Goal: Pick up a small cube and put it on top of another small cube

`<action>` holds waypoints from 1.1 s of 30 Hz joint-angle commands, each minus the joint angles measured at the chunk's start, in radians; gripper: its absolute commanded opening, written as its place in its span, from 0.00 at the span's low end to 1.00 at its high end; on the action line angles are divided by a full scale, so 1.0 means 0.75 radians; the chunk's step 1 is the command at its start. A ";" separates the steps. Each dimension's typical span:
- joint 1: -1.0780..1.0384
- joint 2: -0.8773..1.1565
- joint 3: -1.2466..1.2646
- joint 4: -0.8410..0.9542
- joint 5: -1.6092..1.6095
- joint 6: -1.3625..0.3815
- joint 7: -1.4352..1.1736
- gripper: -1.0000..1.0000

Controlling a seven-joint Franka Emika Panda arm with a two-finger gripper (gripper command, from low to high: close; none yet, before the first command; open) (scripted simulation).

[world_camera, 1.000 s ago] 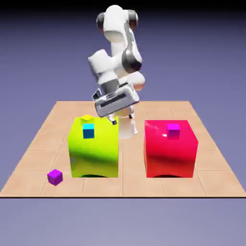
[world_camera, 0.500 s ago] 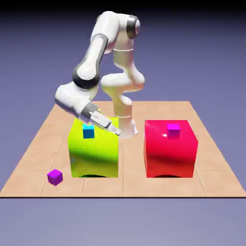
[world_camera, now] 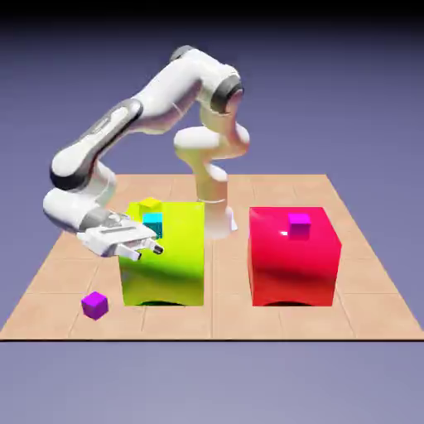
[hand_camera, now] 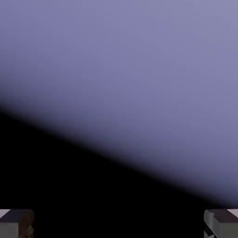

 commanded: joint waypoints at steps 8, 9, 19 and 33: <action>-0.041 0.387 -0.216 0.180 0.309 -0.369 0.083 0.50; -0.061 0.435 -0.230 0.191 0.313 -0.386 0.087 0.50; -0.363 0.895 -0.264 0.210 0.109 -0.341 0.084 0.50; -0.368 0.873 -0.226 0.208 0.094 -0.302 0.078 0.00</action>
